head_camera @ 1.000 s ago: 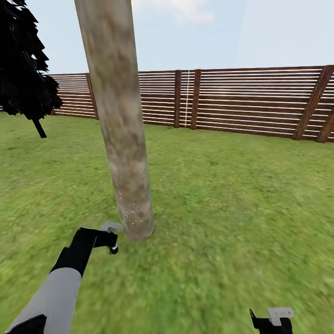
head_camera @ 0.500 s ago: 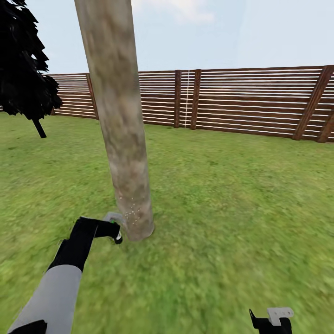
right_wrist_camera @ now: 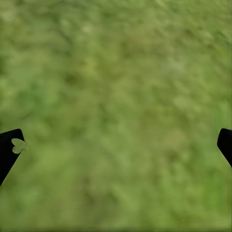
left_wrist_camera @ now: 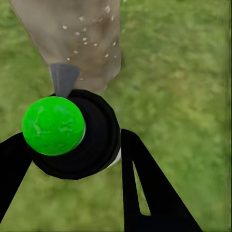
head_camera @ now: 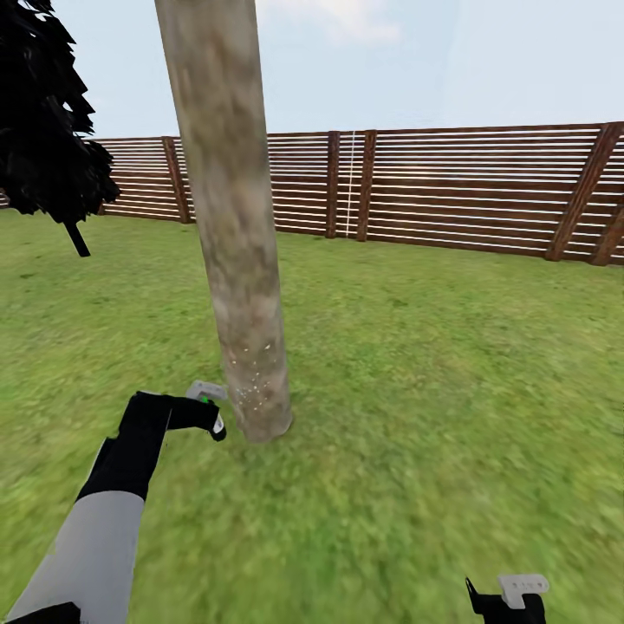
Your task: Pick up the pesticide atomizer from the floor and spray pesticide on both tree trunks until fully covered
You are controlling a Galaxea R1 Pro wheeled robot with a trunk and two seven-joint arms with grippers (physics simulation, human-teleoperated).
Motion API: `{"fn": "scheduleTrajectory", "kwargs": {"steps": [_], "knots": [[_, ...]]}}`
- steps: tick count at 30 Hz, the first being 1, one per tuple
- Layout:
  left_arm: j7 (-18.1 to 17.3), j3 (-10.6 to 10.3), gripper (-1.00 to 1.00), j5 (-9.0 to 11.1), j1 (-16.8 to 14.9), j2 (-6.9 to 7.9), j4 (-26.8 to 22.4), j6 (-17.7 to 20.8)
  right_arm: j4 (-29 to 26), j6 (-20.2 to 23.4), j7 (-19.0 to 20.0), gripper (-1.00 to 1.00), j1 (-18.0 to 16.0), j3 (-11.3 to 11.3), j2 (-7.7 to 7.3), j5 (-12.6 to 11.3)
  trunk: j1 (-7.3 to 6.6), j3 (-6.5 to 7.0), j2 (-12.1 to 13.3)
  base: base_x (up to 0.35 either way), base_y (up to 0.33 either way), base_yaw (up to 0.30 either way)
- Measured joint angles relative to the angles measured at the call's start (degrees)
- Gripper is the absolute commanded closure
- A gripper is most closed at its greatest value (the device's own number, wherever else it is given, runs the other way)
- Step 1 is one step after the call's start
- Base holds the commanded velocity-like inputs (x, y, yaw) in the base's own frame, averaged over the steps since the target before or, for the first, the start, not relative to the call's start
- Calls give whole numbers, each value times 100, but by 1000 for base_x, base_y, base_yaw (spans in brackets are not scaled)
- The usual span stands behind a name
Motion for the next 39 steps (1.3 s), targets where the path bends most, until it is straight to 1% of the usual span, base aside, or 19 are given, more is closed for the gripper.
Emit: {"fn": "scheduleTrajectory", "kwargs": {"steps": [3, 5, 7, 8, 9, 11, 15, 17, 19, 21, 22, 24, 26, 28, 30, 32, 34, 37, 39], "knots": [[-6, -333, 100, 53, -165, -304, -100, 551, 0, 0, 0, -100, 0, 0, 0, 0, 0, 1, 0, -1, 0, 0], [-7, -328, 100, -42, -231, -114, -303, 641, -2, 0, 0, -100, 0, 0, 0, 0, 0, 0, 0, 0, 0, 0], [-14, -315, 100, -1, -268, 314, -329, 712, -2, 0, 0, -100, 0, 0, 0, 0, 0, 0, 0, 0, 0, 0], [-17, -314, 100, 167, -319, 469, -332, 782, 1, 0, 0, -100, 0, 0, 0, 0, 0, 0, 0, 0, 0, 0], [-15, -320, 100, 288, -340, 542, -338, 815, -1, 0, 0, -100, 0, 0, 0, 0, 0, 0, 0, 0, 0, 0], [-15, -361, 100, 394, -344, 541, -338, 849, -2, 0, 0, -100, 0, 0, 0, 0, 0, 0, 0, 0, 0, 0], [-15, -729, 100, 473, -302, 284, -343, 870, -1, 0, 0, -100, 0, 0, 0, 0, 0, 0, 0, 0, 0, 0], [-14, -784, 100, 448, -313, 238, -338, 857, 0, 0, 0, -100, 0, 0, 0, 0, 0, 0, 0, 0, 0, 0], [-12, -745, 100, 404, -336, 313, -327, 838, 1, 0, 0, -100, 0, 0, 0, 1, 0, 0, 0, 0, 0, 0], [-12, -633, 100, 373, -334, 492, -312, 825, 1, 0, 0, -100, 0, 0, 0, 2, 0, 0, 0, 0, 0, 0], [-14, -571, 100, 361, -307, 676, -289, 818, 2, 0, 0, -100, 0, 0, 0, 1, 0, 0, 0, 0, 0, 0], [-14, -574, 100, 421, -271, 781, -258, 835, 3, 0, 0, -100, 0, 0, 0, 3, 0, 0, 0, 0, 0, 0], [-20, -627, 100, 452, -253, 760, -205, 836, 5, 0, 0, -100, 0, 0, 0, 6, 0, 0, 0, 0, 0, 0], [-25, -831, 100, 522, -239, 477, 26, 853, 6, 0, 0, -100, 0, 0, 0, 8, 0, 0, 0, 0, 0, 0], [-18, -878, 100, 488, -238, 216, 88, 831, 6, 0, 0, -100, 0, 0, 0, 7, 0, 0, 0, 0, 0, 0], [-14, -889, 100, 431, -240, 171, 104, 810, 6, 0, 0, -100, 0, 0, 2, 9, 0, 0, 0, 0, 0, 0], [-12, -854, 100, 357, -239, 296, 112, 801, 6, 0, 0, -100, 0, 1, 3, 9, 0, 0, 0, 0, 0, 0], [-12, -862, 100, 327, -234, 822, 328, 761, 6, 0, 0, -100, 0, 0, 1, 9, 0, -1, 0, 0, 0, 0], [13, -880, 100, 396, -230, 854, 636, 765, 6, 0, 0, -100, 0, 0, 7, 9, 0, -1, 0, 0, 0, 0]]}}
